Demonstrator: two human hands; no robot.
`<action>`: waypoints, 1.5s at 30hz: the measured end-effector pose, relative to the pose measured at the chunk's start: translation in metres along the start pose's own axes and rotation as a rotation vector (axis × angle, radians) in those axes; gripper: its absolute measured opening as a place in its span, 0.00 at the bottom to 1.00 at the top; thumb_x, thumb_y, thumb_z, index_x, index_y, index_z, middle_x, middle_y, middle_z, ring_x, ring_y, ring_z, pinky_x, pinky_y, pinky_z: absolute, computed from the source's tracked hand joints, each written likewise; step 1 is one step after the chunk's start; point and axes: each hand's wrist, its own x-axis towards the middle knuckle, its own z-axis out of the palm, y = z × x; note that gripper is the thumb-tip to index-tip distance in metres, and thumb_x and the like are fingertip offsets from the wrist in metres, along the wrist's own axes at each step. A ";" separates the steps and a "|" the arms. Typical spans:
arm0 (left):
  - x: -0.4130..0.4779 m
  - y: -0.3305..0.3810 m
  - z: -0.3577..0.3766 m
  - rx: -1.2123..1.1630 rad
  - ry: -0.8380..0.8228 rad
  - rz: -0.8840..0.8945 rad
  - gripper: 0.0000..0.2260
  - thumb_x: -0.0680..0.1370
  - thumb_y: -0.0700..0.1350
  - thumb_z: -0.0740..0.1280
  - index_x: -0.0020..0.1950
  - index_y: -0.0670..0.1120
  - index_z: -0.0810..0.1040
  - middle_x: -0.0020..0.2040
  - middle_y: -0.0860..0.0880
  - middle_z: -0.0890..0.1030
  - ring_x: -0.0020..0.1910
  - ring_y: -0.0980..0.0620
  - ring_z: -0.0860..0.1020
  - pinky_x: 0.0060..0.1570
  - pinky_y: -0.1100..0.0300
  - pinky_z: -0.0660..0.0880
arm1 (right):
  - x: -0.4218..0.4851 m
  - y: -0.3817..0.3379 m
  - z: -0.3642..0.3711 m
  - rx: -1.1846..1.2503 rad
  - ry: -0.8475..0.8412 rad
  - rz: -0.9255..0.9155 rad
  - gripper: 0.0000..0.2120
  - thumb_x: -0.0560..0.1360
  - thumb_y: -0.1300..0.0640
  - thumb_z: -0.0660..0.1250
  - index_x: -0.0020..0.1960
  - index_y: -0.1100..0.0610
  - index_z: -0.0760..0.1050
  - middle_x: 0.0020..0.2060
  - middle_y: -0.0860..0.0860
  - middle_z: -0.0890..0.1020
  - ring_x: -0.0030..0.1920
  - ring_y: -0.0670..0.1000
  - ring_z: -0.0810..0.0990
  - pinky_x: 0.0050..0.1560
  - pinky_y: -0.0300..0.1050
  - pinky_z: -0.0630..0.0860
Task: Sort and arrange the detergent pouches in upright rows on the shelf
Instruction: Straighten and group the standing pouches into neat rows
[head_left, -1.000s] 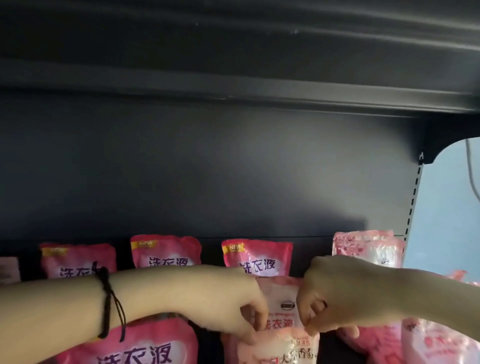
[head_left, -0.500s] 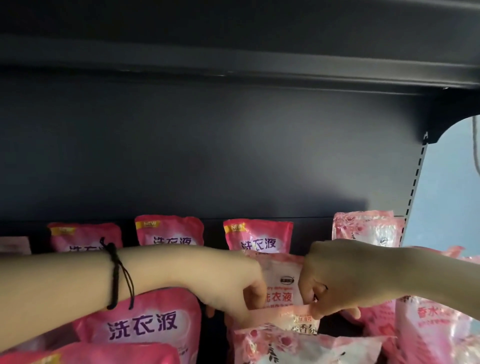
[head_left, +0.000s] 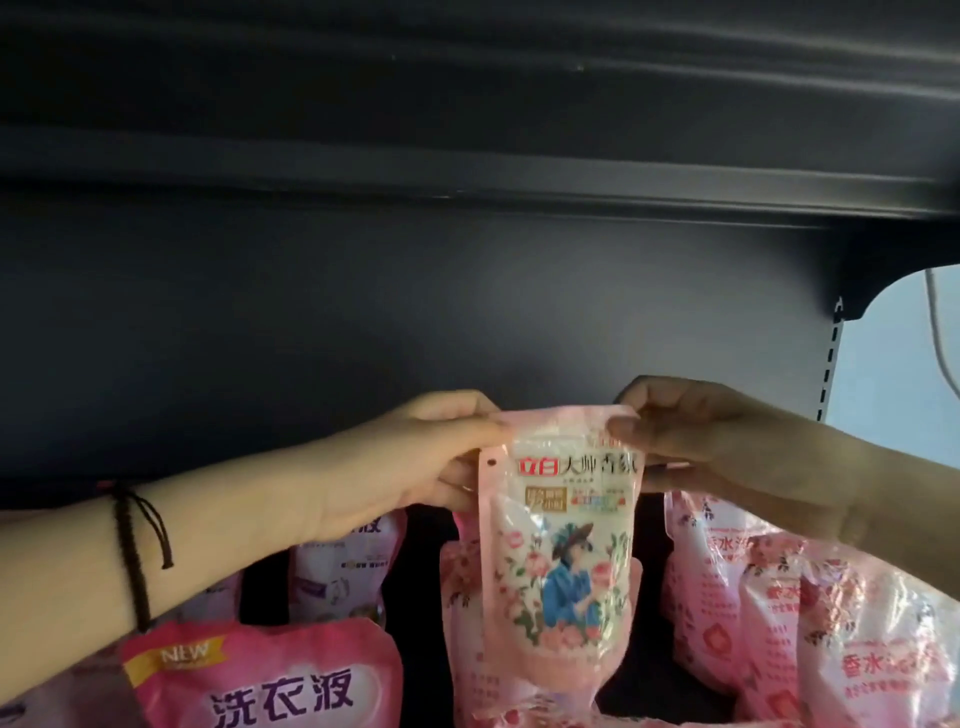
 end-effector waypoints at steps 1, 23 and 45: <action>0.001 -0.001 0.000 -0.069 0.037 0.027 0.04 0.75 0.43 0.68 0.46 0.45 0.74 0.47 0.44 0.84 0.50 0.43 0.83 0.58 0.46 0.77 | 0.001 -0.002 0.003 0.157 0.015 -0.007 0.07 0.72 0.57 0.66 0.46 0.61 0.74 0.48 0.59 0.84 0.51 0.56 0.83 0.54 0.49 0.81; -0.211 0.025 -0.144 -0.156 0.381 0.343 0.09 0.78 0.44 0.67 0.57 0.47 0.80 0.49 0.48 0.86 0.44 0.52 0.85 0.41 0.55 0.82 | 0.008 -0.129 0.270 0.403 0.164 -0.362 0.10 0.79 0.56 0.63 0.55 0.58 0.79 0.49 0.54 0.86 0.48 0.52 0.85 0.40 0.45 0.82; -0.473 -0.062 -0.292 -0.108 0.858 0.450 0.11 0.83 0.53 0.56 0.61 0.59 0.75 0.54 0.56 0.83 0.51 0.56 0.83 0.41 0.60 0.80 | 0.040 -0.172 0.609 0.630 0.111 -0.391 0.09 0.80 0.55 0.62 0.55 0.59 0.77 0.48 0.55 0.85 0.48 0.55 0.85 0.48 0.56 0.82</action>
